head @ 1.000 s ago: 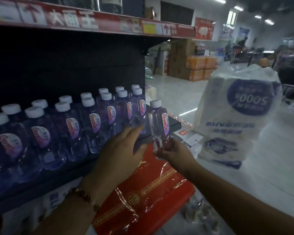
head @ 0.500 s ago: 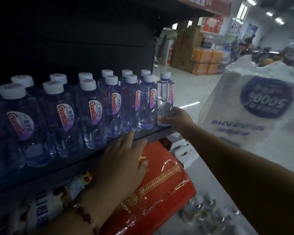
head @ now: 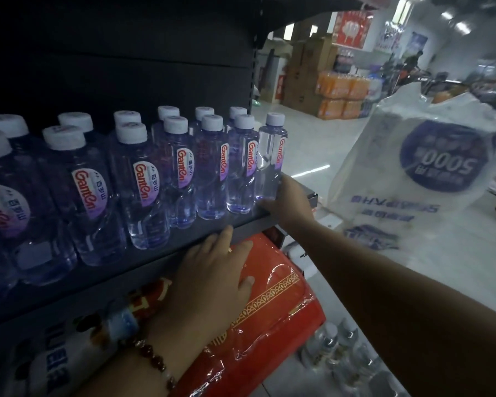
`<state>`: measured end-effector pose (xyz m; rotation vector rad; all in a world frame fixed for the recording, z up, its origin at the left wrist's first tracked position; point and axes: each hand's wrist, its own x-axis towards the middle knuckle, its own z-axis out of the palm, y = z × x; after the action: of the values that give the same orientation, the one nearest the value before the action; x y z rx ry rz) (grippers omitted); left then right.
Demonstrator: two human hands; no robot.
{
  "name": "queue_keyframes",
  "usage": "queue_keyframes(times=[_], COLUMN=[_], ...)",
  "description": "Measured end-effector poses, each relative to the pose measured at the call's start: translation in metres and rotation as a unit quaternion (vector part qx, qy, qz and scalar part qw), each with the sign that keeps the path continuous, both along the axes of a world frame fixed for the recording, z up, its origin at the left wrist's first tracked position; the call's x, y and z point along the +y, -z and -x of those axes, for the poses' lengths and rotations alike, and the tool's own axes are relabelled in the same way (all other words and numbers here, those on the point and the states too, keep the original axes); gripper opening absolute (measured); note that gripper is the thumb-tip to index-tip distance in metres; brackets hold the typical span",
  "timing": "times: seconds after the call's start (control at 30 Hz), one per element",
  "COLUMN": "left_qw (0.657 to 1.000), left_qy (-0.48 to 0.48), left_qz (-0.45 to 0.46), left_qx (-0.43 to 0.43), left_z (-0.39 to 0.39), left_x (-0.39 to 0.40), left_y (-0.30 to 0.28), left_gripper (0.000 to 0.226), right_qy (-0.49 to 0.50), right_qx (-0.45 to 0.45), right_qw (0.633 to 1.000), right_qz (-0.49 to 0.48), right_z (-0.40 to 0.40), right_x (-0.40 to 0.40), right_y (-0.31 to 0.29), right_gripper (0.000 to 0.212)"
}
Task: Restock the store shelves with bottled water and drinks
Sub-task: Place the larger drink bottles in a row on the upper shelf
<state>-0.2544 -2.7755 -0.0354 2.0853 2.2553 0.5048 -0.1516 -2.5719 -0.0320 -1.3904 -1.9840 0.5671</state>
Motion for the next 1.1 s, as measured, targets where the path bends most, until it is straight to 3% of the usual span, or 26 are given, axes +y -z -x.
queue_keyframes(times=[0.13, 0.3, 0.53, 0.63, 0.87, 1.1], left_qw=[0.999, 0.992, 0.952, 0.927, 0.916, 0.901], left_qy=[0.017, 0.087, 0.227, 0.280, 0.310, 0.293], left_qz=[0.031, 0.057, 0.132, 0.153, 0.193, 0.270], left_qx=[0.025, 0.069, 0.160, 0.199, 0.164, 0.171], left_z=[-0.008, -0.045, -0.146, -0.190, -0.257, -0.279], left_x=[0.003, 0.007, -0.007, -0.019, -0.016, 0.008], left_y=[0.017, 0.040, 0.108, 0.150, 0.225, 0.269], left_gripper=[0.064, 0.064, 0.051, 0.046, 0.031, 0.032], right_qy=[-0.017, -0.041, -0.032, 0.016, 0.085, 0.110], right_qx=[-0.058, -0.191, -0.361, -0.362, -0.317, -0.272], right_qw=[0.998, 0.981, 0.922, 0.911, 0.897, 0.904], right_qz=[-0.013, -0.017, 0.136, 0.199, 0.296, 0.311], right_z=[-0.010, -0.084, -0.225, -0.268, -0.312, -0.312], right_x=[-0.026, -0.087, -0.179, -0.210, -0.254, -0.234], right_y=[0.002, 0.040, 0.147, 0.184, 0.244, 0.272], right_gripper=[0.072, 0.086, 0.082, 0.083, 0.083, 0.081])
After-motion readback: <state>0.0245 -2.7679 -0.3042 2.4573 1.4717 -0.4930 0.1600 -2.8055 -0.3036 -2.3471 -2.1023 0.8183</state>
